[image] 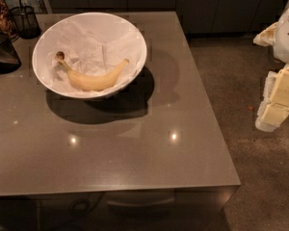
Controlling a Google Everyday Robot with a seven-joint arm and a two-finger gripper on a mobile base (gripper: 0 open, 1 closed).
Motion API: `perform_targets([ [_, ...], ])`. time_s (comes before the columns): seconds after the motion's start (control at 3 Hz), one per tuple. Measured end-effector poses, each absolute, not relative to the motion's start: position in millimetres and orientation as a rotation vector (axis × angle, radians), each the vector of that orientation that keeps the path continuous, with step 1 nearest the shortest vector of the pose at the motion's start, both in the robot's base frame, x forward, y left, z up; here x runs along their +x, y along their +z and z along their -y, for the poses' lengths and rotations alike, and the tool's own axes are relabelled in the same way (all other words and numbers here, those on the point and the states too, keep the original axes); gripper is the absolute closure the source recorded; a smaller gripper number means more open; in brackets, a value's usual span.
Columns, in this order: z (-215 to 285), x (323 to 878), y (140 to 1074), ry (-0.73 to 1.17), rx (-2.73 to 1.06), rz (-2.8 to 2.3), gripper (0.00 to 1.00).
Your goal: Pick banana from white bowl
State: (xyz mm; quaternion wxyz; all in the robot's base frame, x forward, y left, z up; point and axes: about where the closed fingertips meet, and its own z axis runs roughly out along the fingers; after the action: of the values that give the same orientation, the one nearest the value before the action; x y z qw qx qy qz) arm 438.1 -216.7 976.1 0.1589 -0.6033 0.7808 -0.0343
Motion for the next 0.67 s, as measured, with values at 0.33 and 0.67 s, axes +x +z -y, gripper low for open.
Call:
perform_targets([
  [0.33,215,439,978,-0.097,-1.721,-2.230,0.00],
  [0.67,202,454,980,-0.050,-1.758,-2.220,0.00],
])
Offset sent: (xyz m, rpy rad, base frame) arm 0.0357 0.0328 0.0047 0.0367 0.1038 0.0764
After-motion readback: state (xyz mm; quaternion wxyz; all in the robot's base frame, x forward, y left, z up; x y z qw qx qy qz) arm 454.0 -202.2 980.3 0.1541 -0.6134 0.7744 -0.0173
